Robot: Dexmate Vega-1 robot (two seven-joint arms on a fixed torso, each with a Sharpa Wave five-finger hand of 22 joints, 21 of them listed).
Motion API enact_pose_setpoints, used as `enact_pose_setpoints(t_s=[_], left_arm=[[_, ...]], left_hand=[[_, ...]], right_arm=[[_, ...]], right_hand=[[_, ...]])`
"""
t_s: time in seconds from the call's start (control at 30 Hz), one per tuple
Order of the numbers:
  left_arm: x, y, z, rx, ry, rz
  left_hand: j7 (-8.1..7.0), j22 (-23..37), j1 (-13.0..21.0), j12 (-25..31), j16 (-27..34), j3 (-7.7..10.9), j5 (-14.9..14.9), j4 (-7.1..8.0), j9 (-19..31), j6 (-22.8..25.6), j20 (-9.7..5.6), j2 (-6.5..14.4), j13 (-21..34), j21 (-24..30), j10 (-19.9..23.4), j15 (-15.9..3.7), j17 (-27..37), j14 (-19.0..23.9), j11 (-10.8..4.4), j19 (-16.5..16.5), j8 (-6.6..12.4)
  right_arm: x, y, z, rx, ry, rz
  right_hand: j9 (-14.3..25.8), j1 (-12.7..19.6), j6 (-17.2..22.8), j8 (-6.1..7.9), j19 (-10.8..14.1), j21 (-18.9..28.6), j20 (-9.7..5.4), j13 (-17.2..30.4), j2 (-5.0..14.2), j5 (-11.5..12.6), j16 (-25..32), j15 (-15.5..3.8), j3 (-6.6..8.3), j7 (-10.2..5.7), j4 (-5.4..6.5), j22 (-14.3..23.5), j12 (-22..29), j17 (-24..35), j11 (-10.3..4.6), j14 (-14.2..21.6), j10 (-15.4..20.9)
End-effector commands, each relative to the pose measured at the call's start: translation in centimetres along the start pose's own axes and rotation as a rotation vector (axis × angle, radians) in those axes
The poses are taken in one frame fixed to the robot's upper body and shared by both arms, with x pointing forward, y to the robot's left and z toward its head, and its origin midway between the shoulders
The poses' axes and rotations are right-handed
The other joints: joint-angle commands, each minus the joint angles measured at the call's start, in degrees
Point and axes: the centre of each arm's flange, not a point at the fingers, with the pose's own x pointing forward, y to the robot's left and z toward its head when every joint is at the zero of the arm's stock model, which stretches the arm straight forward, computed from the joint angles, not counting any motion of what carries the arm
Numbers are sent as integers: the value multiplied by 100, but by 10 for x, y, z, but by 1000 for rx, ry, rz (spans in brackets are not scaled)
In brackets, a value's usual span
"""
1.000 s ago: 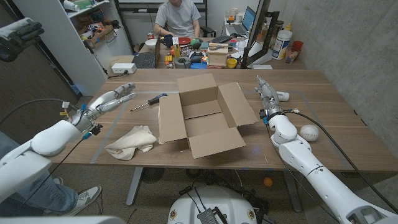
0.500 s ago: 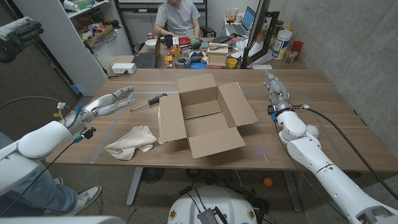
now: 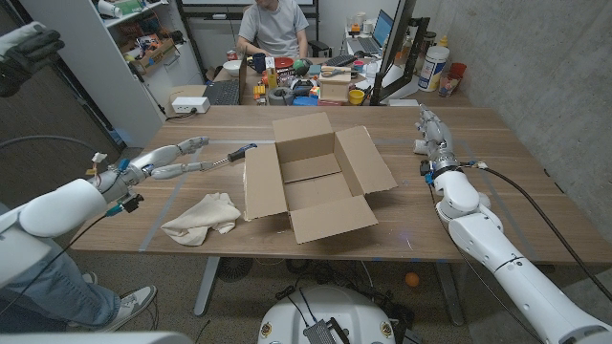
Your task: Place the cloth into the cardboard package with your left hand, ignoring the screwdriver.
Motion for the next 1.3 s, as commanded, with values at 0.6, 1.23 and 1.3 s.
enact_pose_setpoints(t_s=[0.6,1.23,1.3], left_arm=[[-2,-24,44,455,79,-196],[-34,-26,27,460,210,-223],[-34,-26,26,460,212,-226]], left_hand=[[-388,67,158,-26,122,-69,41,-97,20,249,96,-89,62,269,-14,30,37,551,-198,861,120],[-376,68,178,-23,105,-91,42,-112,25,263,108,-109,76,331,-10,19,45,602,-218,1109,117],[-380,67,180,-21,102,-93,42,-113,26,262,109,-110,77,333,-6,20,46,602,-217,1125,116]], right_arm=[[7,-4,11,26,-39,-31],[19,10,13,36,-50,-14],[19,10,13,35,-51,-15]], right_hand=[[16,-15,78,21,52,-17,11,11,-17,37,30,27,-49,25,9,27,0,15,31,40,90],[17,-29,102,18,67,-24,18,12,-17,39,30,37,-70,26,7,29,-2,16,46,70,123],[17,-28,105,18,69,-25,19,12,-19,39,29,37,-72,24,5,29,-3,15,45,73,127]])
